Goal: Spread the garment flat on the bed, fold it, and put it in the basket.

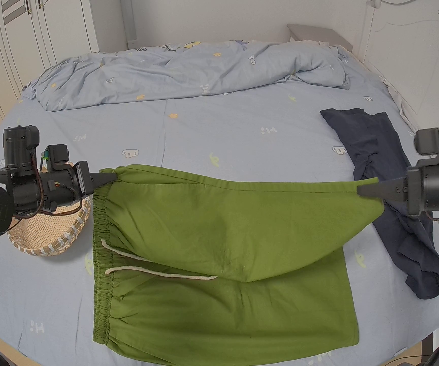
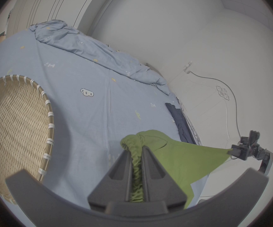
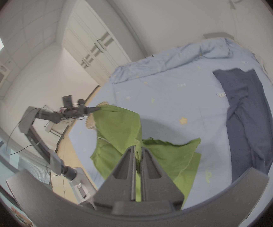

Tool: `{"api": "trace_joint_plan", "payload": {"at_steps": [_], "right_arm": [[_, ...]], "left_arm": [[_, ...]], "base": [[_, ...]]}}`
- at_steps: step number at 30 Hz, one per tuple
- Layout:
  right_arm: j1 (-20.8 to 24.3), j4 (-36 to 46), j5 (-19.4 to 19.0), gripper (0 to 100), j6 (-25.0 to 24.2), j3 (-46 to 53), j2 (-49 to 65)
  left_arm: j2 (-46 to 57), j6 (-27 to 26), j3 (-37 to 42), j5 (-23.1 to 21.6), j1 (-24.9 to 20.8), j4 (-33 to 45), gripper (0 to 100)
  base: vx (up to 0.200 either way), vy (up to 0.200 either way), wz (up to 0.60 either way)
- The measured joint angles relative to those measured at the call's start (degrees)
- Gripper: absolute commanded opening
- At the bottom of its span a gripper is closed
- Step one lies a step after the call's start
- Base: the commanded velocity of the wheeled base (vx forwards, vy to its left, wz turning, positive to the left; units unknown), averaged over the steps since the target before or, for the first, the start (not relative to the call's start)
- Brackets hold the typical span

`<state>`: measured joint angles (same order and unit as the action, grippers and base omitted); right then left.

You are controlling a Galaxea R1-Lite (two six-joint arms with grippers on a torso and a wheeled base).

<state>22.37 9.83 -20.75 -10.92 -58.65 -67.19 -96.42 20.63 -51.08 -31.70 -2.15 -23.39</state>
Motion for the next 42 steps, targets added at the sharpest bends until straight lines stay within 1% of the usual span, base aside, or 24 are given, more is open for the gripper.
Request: {"api": "trace_joint_plan", "payload": {"at_steps": [4, 8, 16, 21, 26, 30, 33, 38, 40, 42], "right_arm": [[3.67, 2.35, 0.06, 0, 0.01, -1.63, 5.07], [3.89, 2.54, 0.12, 0, -0.05, -1.90, 7.25], [-0.27, 1.01, 0.01, 0, -0.43, -0.99, 3.94], [-2.94, -4.58, 0.06, 0, -0.46, -0.88, -1.24], [-5.12, -11.17, 0.74, 0, -0.16, -2.86, -9.05], [-6.33, -13.63, 2.72, 0, 0.77, -6.49, -15.30], [-7.00, -15.76, 5.97, 0, 1.84, -9.37, -19.98], [-7.74, -23.45, 10.81, 0, 2.80, -13.57, -26.75], [-8.05, -24.82, 11.73, 0, 3.27, -16.24, -29.94], [-8.16, -25.39, 11.84, 0, 3.60, -18.05, -31.60]], "left_arm": [[0.88, 0.01, 0.23, -0.02, -0.02, -0.02, 0], [1.21, -0.10, 0.32, -0.02, -0.06, -0.04, 0], [1.38, -0.05, 0.37, -0.02, 0.00, -0.02, 0], [1.35, -0.02, 0.37, -0.10, 0.33, -0.04, 0], [1.22, -0.10, 0.23, -0.11, 1.05, -0.09, 0], [0.85, -0.11, -0.05, -0.11, 1.71, -0.20, 0], [0.39, -0.16, -0.27, -0.13, 2.15, -0.50, 0], [-0.72, -0.22, -0.66, -0.16, 2.89, -1.73, 0], [-1.40, -0.24, -1.07, -0.18, 3.22, -2.30, 0], [-1.82, -0.29, -1.34, -0.21, 3.38, -2.50, 0]], "base": [[0.000, 0.000, 0.00], [0.000, 0.000, 0.00], [0.000, 0.000, 0.00], [0.000, 0.000, 0.00], [0.000, 0.000, 0.00], [0.000, 0.000, 0.00], [0.000, 0.000, 0.00], [0.000, 0.000, 0.00], [0.000, 0.000, 0.00], [0.000, 0.000, 0.00]]}}
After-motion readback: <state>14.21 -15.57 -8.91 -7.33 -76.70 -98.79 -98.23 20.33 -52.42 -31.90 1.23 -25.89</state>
